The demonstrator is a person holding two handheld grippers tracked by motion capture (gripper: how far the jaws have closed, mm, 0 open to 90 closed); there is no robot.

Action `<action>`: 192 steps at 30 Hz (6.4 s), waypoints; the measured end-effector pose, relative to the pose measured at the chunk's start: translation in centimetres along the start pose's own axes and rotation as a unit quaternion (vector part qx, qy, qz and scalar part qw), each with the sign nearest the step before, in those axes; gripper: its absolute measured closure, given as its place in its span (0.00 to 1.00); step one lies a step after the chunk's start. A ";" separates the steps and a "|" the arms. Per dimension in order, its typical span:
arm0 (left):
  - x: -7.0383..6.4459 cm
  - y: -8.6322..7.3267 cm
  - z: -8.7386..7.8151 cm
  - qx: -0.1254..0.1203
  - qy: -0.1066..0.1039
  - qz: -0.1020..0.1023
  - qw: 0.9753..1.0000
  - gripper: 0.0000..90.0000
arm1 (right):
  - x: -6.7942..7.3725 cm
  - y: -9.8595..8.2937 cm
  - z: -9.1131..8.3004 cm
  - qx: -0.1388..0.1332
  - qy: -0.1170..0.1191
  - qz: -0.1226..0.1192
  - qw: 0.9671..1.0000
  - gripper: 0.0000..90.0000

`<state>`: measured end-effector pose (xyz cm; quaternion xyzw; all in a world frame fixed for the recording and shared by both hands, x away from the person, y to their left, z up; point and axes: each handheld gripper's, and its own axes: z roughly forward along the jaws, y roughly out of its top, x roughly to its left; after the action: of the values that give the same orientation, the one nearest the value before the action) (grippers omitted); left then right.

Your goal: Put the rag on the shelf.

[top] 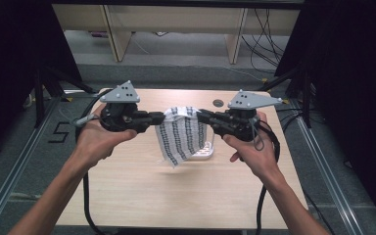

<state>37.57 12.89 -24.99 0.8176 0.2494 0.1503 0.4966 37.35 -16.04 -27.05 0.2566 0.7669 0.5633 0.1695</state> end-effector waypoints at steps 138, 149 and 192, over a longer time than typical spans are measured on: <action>4.2 -6.1 4.3 0.011 0.047 -0.158 0.986 0.21 | -6.6 -3.0 3.5 0.082 -0.064 0.106 0.989 0.29; 3.3 -8.4 3.4 0.014 0.042 -0.153 0.987 0.20 | -5.9 -3.7 2.4 0.082 -0.066 0.095 0.990 0.28; -0.9 -14.1 2.5 0.008 0.019 -0.122 0.992 0.19 | -3.7 -8.6 -0.6 0.083 -0.055 0.091 0.991 0.21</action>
<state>34.40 15.95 -38.69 0.7821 0.3576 0.1018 0.5001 38.28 -20.68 -35.13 0.3687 0.7739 0.4961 0.1379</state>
